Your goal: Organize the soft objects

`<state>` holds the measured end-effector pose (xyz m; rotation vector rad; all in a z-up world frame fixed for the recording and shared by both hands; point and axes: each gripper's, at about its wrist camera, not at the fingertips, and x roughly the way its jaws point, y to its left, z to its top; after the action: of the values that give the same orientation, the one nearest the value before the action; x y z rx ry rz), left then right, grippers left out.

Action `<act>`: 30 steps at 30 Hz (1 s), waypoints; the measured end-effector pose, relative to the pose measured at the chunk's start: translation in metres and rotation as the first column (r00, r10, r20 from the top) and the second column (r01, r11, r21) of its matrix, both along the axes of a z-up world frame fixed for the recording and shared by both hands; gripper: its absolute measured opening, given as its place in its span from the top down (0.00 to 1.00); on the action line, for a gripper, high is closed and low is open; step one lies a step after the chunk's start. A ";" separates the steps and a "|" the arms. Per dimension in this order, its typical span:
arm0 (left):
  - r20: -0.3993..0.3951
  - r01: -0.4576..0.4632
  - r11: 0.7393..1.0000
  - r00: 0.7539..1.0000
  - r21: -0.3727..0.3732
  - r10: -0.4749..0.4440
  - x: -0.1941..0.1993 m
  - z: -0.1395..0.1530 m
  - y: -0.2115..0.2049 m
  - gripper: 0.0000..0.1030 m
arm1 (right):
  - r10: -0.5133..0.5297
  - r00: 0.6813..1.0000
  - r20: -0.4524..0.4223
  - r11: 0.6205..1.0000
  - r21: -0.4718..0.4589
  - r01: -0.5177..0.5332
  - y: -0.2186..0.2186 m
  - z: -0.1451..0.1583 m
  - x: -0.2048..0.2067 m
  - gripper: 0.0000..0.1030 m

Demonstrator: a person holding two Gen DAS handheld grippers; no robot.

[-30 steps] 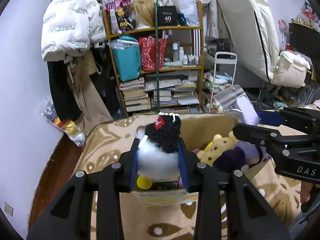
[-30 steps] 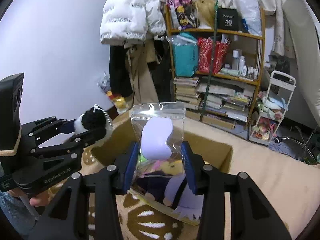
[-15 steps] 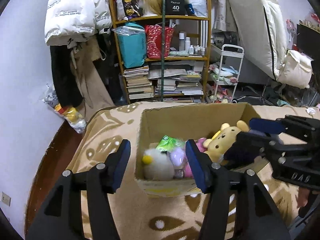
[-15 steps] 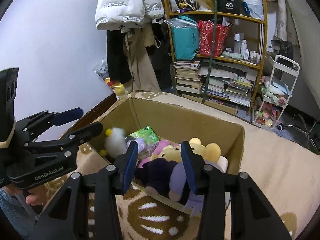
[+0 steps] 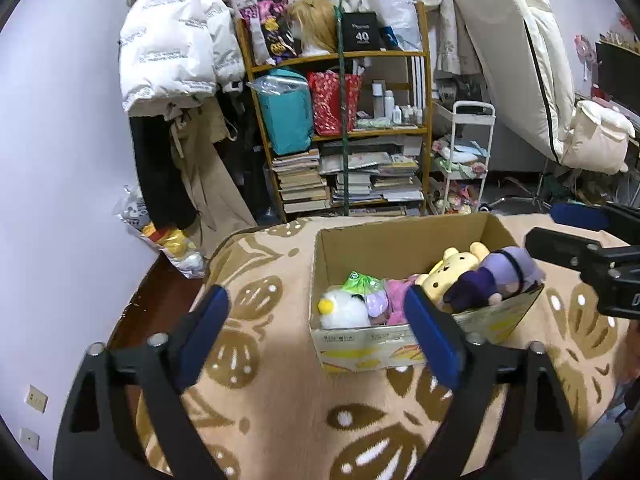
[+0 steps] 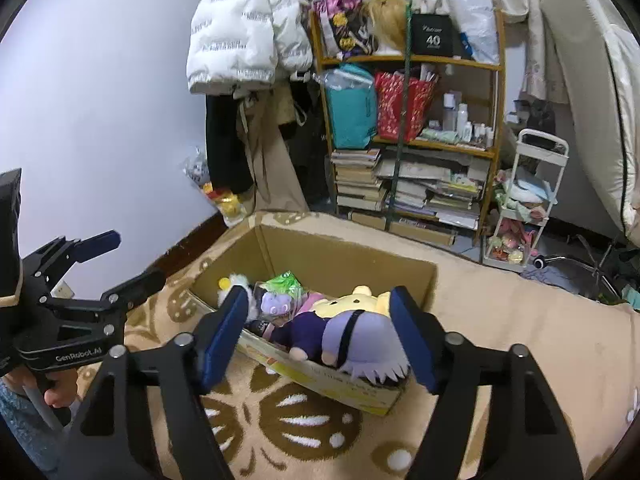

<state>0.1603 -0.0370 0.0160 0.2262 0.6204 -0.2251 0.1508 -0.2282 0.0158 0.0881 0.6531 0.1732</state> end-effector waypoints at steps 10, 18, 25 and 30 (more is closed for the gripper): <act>0.064 -0.050 0.998 0.997 -0.024 0.051 -0.058 0.038 0.022 0.04 | -0.044 0.995 0.086 0.999 -0.021 0.046 -0.012 0.052 -0.062 0.00; 0.120 -0.075 0.996 0.990 -0.039 0.079 -0.096 0.054 0.040 0.02 | -0.065 0.987 0.146 0.997 -0.035 0.071 -0.011 0.075 -0.104 0.00; 0.159 -0.076 0.995 0.983 -0.067 0.086 -0.121 0.058 0.046 0.02 | -0.086 0.985 0.149 0.996 -0.025 0.091 -0.010 0.067 -0.127 0.00; 0.190 -0.078 0.993 0.977 -0.086 0.093 -0.131 0.054 0.050 0.02 | -0.105 0.983 0.152 0.994 -0.016 0.109 -0.010 0.056 -0.137 0.00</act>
<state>0.0292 0.0134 0.0697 0.1431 0.4262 -0.1418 0.0141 -0.2382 0.0718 0.0860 0.4976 0.0674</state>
